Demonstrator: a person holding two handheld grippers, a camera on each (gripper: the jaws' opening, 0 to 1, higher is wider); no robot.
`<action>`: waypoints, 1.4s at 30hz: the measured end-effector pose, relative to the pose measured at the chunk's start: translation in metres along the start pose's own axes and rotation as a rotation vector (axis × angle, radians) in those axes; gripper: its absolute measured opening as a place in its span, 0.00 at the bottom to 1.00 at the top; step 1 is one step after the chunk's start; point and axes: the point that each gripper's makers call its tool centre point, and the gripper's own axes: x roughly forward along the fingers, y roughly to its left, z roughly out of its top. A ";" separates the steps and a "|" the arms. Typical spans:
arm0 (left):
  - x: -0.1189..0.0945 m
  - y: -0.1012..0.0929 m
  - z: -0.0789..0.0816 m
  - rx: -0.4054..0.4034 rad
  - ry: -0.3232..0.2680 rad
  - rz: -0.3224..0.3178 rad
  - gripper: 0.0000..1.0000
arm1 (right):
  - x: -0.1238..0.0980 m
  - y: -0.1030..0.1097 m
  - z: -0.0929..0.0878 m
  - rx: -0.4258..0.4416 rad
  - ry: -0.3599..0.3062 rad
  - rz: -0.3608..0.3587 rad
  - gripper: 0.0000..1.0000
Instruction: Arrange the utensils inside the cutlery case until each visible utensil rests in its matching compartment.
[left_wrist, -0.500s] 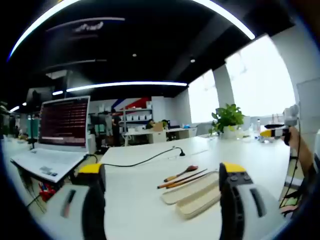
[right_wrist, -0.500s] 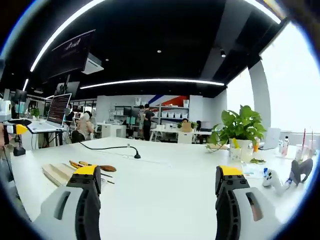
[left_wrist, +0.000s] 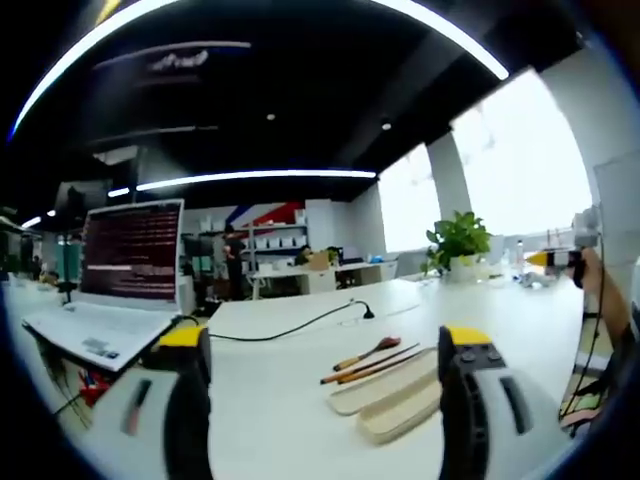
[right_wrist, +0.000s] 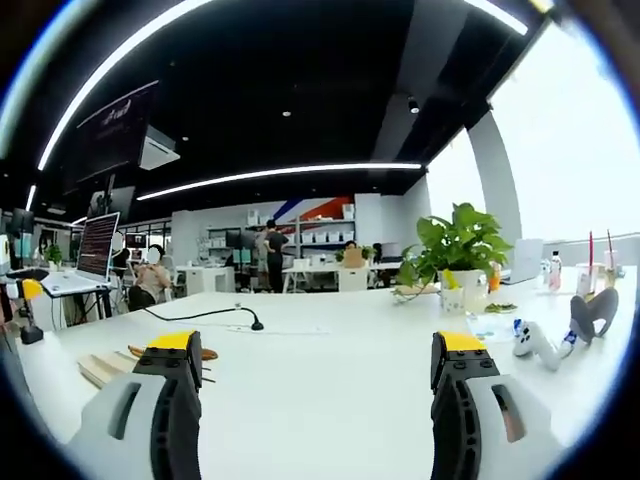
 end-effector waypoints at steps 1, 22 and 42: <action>0.000 0.000 0.001 -0.004 -0.002 -0.003 1.00 | 0.000 -0.001 -0.001 0.000 0.006 -0.003 0.99; 0.003 0.002 -0.007 0.011 0.033 0.017 1.00 | 0.003 0.001 -0.008 0.040 0.032 0.016 0.99; 0.004 0.011 -0.008 -0.050 0.010 0.032 1.00 | 0.001 0.002 -0.001 0.040 0.000 0.026 0.99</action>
